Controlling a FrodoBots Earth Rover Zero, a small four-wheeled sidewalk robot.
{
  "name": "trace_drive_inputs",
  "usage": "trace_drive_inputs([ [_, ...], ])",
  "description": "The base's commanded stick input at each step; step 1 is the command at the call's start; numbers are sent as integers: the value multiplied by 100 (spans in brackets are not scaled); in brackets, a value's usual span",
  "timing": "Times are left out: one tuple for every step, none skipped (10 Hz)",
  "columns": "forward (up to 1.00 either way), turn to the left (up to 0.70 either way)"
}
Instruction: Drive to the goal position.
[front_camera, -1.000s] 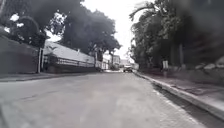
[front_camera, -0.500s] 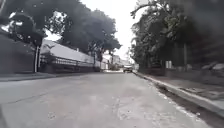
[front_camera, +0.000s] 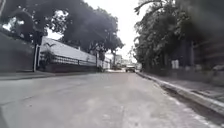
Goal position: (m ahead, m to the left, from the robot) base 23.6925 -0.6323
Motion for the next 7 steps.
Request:
trace_drive_inputs([
  [70,-35],
  [70,-35],
  [70,-35],
  [70,0],
  [70,0],
  [70,0],
  [70,0],
])
